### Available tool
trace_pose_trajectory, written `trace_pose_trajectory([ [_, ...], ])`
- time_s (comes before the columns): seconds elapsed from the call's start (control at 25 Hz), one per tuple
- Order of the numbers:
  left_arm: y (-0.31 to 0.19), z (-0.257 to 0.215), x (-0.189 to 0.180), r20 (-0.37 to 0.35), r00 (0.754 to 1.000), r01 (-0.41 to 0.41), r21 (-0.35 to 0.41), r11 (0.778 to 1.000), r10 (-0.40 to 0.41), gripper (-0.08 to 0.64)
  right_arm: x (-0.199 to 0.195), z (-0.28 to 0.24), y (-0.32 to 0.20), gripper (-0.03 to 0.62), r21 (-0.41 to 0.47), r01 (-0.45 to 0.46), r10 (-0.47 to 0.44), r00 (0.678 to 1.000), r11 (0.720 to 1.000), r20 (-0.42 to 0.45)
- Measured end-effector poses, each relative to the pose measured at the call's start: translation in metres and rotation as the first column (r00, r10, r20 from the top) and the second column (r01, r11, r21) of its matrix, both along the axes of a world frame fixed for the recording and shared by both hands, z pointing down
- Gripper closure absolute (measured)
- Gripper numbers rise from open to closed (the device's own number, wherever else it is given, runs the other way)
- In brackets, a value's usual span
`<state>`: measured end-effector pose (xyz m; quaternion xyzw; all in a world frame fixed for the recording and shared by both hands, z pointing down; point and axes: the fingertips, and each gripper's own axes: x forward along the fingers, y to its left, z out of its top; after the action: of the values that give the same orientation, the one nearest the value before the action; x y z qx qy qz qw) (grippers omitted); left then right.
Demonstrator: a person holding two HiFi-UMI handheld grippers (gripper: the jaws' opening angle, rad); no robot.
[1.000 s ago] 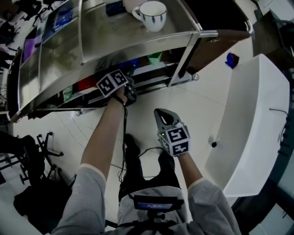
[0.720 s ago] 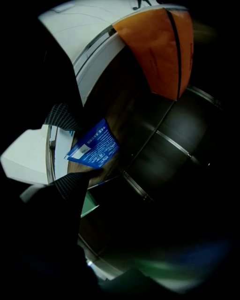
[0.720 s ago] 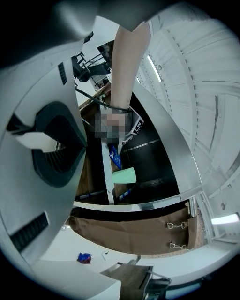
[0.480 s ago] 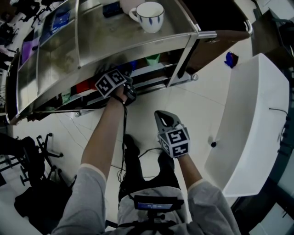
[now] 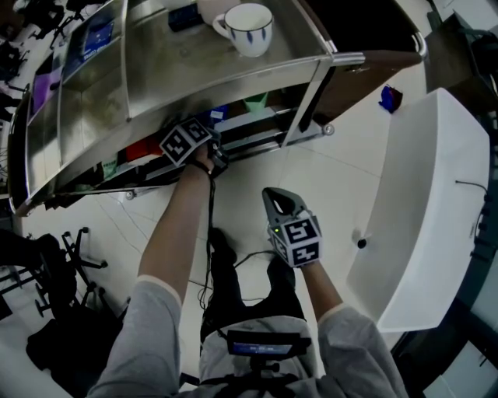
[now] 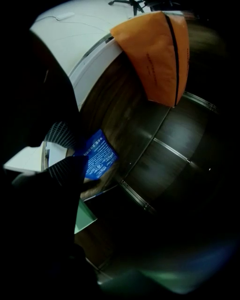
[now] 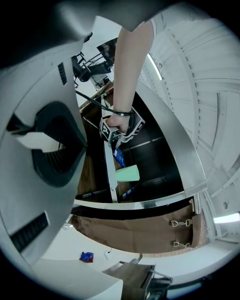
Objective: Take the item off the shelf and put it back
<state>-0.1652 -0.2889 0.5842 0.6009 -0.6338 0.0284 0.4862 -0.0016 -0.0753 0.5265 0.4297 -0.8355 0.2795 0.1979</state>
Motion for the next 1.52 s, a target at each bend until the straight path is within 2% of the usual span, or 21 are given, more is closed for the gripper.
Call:
trace_pose_trajectory([
  [0.08,-0.002,0.002,-0.001,0.002,1.0,0.005,-0.001,1.0,-0.005,0.509,0.0,0.0,0.0,0.583,-0.004,0.0,0.0,1.0,1.0,0.003],
  [0.12,-0.003,0.003,-0.003,0.003,1.0,0.01,0.002,1.0,-0.01,0.549,0.0,0.0,0.0,0.583,-0.005,0.0,0.0,1.0,1.0,0.004],
  [0.16,-0.003,0.003,-0.003,0.0,1.0,0.015,0.004,1.0,-0.015,0.554,0.001,0.0,0.0,0.583,-0.005,0.0,0.0,1.0,1.0,0.004],
  [0.4,0.002,0.002,0.001,-0.042,0.999,0.011,-0.002,1.0,-0.011,0.555,0.002,0.0,-0.004,0.583,-0.011,-0.006,0.006,1.0,1.0,0.009],
  [0.64,0.006,0.002,-0.001,-0.049,0.999,0.019,0.009,1.0,-0.018,0.555,0.003,-0.001,-0.003,0.583,-0.012,-0.007,0.007,1.0,1.0,0.012],
  [0.76,0.004,0.0,-0.008,-0.013,1.0,0.017,0.048,0.999,-0.017,0.557,0.003,0.0,-0.002,0.583,-0.013,-0.009,0.009,1.0,1.0,0.014],
  [0.92,0.0,-0.012,-0.006,0.102,0.993,-0.063,0.083,0.995,0.054,0.553,0.002,0.0,-0.002,0.583,-0.012,-0.01,0.01,1.0,1.0,0.016],
  [1.16,-0.004,-0.018,0.013,0.209,0.951,-0.25,0.091,0.964,0.227,0.328,-0.002,0.002,0.001,0.583,-0.015,-0.004,0.004,1.0,1.0,0.02],
  [1.32,-0.004,-0.02,0.025,0.312,0.892,-0.368,0.082,0.926,0.327,0.243,-0.002,0.002,0.002,0.583,-0.019,-0.004,0.004,1.0,1.0,0.021],
  [1.52,-0.013,-0.023,0.029,0.417,0.827,-0.442,0.065,0.895,0.378,0.189,-0.001,0.006,0.004,0.583,-0.027,-0.005,0.005,1.0,1.0,0.017],
])
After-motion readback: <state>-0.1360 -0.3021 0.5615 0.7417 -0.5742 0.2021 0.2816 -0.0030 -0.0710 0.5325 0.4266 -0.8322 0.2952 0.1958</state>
